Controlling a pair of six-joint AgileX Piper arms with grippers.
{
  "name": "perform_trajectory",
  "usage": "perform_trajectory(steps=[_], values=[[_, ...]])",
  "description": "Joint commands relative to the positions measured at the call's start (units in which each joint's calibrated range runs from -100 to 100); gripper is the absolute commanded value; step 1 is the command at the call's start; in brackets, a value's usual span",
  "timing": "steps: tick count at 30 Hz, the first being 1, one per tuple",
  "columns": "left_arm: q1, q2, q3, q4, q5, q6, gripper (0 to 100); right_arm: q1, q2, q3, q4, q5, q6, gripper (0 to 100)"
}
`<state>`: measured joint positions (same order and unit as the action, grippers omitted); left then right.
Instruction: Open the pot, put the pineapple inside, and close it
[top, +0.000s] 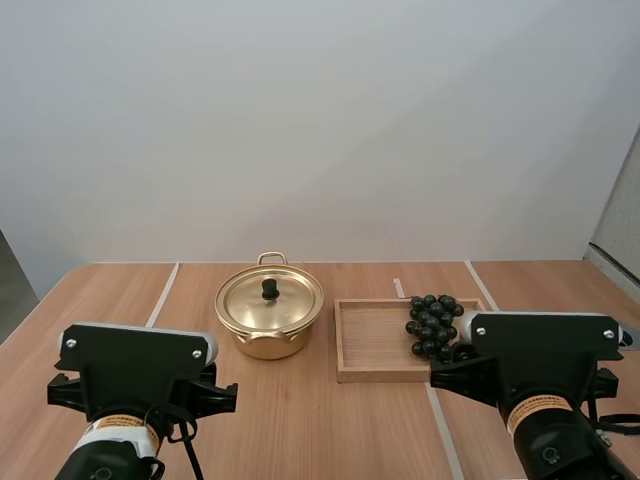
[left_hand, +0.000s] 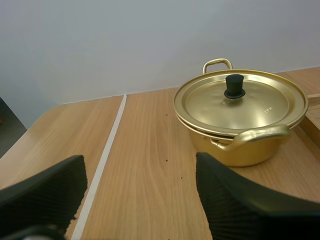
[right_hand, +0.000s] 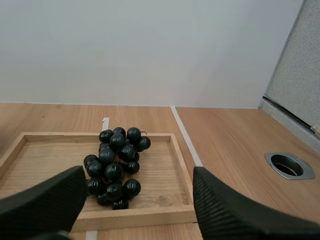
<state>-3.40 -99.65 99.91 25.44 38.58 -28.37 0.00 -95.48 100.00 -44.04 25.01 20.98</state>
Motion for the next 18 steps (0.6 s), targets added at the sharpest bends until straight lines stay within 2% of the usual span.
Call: perform_trajectory(steps=[1, 6, 13, 18], values=[[-0.41, -0.35, 0.09, 0.22, -0.5, 0.17, 100, -0.18, -0.3, 0.0, 4.55, 2.02, -5.41, 100], [-0.41, -0.35, 0.09, 0.22, -1.32, 0.17, 100, -0.18, -0.3, 0.0, 13.13, 9.71, -12.24, 100], [-0.41, -0.35, 0.09, 0.22, -1.32, 0.17, 100, 0.42, -0.3, 0.0, 14.43, 9.07, -12.37, 100], [-0.41, -0.35, 0.09, 0.22, -1.32, 0.17, 100, 0.69, -0.3, 0.0, 15.18, 2.04, -12.37, 100]])
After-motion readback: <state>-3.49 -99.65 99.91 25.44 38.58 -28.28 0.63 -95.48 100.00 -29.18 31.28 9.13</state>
